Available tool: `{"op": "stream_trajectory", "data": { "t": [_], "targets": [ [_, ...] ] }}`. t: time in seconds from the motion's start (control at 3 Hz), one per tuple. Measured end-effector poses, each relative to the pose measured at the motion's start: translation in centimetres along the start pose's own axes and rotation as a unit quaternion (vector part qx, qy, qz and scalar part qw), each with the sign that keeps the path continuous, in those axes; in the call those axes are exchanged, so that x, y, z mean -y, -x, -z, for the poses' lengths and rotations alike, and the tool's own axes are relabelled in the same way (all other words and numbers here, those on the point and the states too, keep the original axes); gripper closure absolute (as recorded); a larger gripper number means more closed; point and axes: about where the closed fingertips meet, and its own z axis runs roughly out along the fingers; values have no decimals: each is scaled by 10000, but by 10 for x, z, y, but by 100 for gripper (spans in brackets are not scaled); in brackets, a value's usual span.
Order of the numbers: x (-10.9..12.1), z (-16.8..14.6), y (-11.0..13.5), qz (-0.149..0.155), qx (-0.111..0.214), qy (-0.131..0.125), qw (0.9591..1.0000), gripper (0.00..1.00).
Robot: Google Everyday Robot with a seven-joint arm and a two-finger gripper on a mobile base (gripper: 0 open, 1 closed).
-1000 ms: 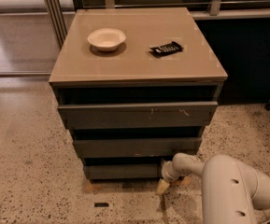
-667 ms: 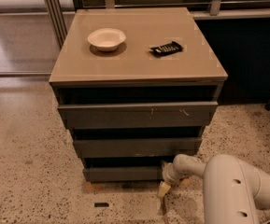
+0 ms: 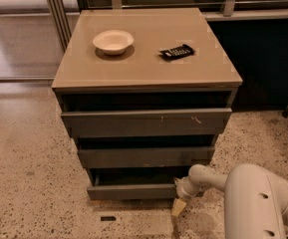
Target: Open bottom drawer
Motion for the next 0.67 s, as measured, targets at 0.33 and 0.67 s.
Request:
{"op": "stream_trajectory", "data": {
  "t": [0.33, 0.67],
  "targets": [
    [-22, 9, -1, -87, 29, 327, 9994, 0],
    [-42, 18, -4, -186, -7, 666, 9976, 0]
  ]
}}
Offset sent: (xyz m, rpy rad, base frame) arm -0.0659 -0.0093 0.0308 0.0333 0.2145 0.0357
